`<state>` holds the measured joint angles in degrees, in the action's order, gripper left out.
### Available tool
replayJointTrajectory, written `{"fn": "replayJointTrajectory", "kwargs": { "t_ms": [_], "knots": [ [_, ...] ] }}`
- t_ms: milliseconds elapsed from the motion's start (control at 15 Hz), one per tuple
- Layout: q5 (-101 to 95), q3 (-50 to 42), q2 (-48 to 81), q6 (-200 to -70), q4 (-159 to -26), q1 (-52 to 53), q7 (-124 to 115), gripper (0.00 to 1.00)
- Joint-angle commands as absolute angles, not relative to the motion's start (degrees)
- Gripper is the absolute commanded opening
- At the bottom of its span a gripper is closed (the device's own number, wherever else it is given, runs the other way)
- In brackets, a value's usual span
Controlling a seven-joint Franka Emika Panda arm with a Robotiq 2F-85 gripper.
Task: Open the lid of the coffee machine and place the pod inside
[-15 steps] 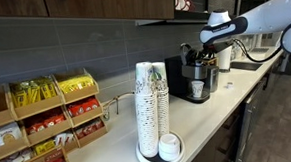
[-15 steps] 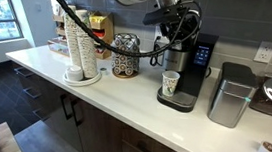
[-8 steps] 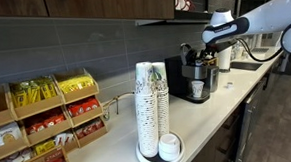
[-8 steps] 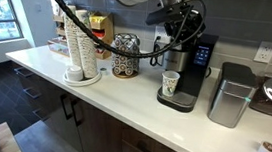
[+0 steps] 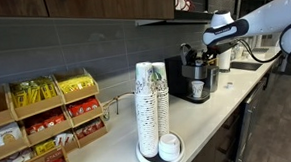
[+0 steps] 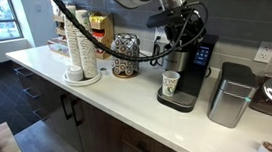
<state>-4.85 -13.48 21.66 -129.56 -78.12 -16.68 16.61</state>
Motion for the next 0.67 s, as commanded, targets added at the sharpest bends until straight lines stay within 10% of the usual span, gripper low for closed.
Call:
{"fn": "replayJointTrajectory", "kwargs": {
  "t_ms": [0,600],
  "knots": [
    [-5.4,-12.3,22.1,-126.5,-77.6,-17.4,17.3,1.00],
    [-4.0,-11.2,22.6,-126.2,-76.9,-17.5,17.2,1.00]
  ]
}}
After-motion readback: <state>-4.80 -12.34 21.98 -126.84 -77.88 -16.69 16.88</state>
